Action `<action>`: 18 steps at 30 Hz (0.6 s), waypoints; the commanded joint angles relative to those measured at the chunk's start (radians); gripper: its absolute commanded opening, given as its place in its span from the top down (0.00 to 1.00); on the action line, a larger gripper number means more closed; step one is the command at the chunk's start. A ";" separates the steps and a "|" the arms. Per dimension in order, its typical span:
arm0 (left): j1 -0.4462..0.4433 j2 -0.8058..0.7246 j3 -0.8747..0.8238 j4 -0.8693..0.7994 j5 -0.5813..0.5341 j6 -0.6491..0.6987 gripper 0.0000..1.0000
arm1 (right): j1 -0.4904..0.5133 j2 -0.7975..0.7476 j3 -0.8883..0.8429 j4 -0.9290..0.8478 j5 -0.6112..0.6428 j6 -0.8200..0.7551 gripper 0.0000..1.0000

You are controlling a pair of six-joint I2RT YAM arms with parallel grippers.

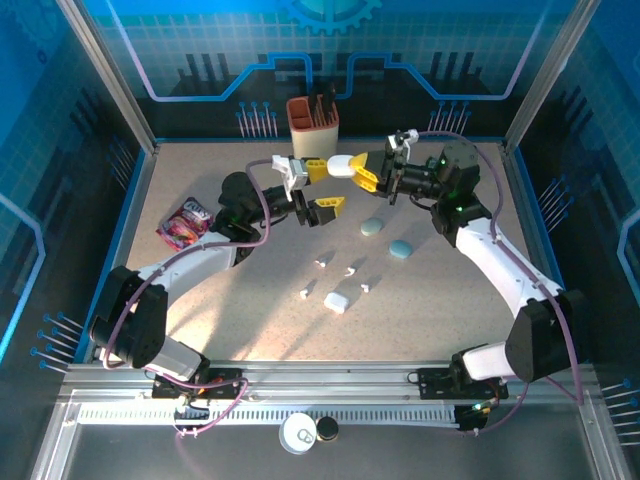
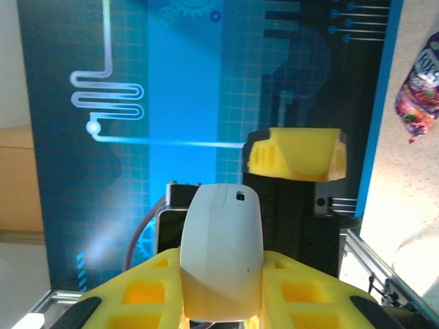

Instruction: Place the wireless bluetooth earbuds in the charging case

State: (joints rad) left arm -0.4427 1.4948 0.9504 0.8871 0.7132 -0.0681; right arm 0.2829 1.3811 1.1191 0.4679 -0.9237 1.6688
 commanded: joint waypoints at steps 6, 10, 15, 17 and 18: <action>-0.010 0.024 0.046 0.151 0.008 -0.118 0.23 | 0.042 -0.045 -0.007 0.153 0.037 0.133 0.84; -0.010 0.042 0.065 0.185 0.014 -0.176 0.29 | 0.048 -0.033 -0.011 0.201 0.036 0.161 0.84; -0.022 0.030 0.070 0.168 0.021 -0.175 0.32 | 0.049 -0.038 -0.016 0.177 0.030 0.151 0.84; -0.023 0.027 0.071 0.168 0.018 -0.173 0.33 | 0.050 -0.040 -0.016 0.160 0.024 0.142 0.84; -0.023 0.024 0.070 0.168 0.017 -0.170 0.33 | 0.049 -0.042 -0.017 0.151 0.020 0.137 0.84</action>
State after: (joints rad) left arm -0.4587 1.5272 0.9924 1.0161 0.7132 -0.2207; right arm 0.3206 1.3575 1.1114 0.6048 -0.8982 1.8107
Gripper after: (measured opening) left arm 0.669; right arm 0.217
